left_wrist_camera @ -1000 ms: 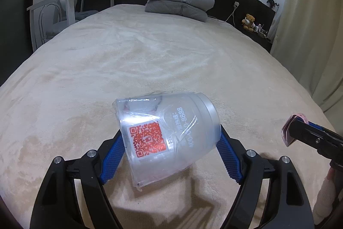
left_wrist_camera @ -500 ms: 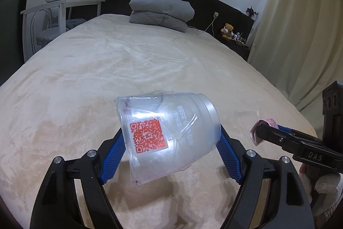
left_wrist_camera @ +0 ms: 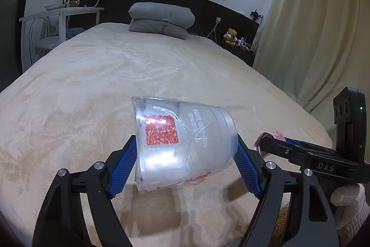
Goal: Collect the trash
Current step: 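Carry the clear cup and pink juice box down over the bin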
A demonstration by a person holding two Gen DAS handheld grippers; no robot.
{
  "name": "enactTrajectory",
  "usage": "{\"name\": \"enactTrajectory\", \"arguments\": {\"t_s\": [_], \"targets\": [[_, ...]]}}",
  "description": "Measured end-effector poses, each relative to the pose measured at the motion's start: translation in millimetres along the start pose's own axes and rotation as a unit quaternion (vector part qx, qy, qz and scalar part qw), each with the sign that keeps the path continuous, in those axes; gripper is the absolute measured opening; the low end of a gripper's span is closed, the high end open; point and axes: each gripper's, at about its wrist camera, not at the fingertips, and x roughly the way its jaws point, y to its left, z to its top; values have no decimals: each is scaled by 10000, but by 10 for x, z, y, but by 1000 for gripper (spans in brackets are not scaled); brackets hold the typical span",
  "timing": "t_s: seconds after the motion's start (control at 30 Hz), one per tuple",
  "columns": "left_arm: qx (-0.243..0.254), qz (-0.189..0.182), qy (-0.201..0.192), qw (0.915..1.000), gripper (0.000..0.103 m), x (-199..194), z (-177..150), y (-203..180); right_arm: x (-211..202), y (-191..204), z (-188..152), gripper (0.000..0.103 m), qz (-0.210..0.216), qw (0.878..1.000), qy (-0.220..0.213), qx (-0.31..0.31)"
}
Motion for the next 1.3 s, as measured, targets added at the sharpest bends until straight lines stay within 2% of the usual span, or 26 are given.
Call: {"name": "enactTrajectory", "arguments": {"t_s": [0.2,0.23,0.27,0.63,0.93,1.3], "targets": [[39,-44,4,10000,78,-218,-191,-21,-172,19,-243,64,-20,9999,9,115],[57,0,70,10000,72,-228,-231,-24,-196,24,-287,64,-16,9999,21,136],[64,27,141,9999,71,-236,-268,-19,-220,29,-326,64,-14,9999,21,150],[24,149,374,9992,71,-464,-555,26,-404,145,-614,64,106,9998,87,142],[-166,136,498,9985,71,-563,-678,145,-396,311,-873,64,241,9987,437,-101],[-167,11,644,9978,71,-687,-841,153,-351,496,-1261,64,340,9949,907,-274]]}}
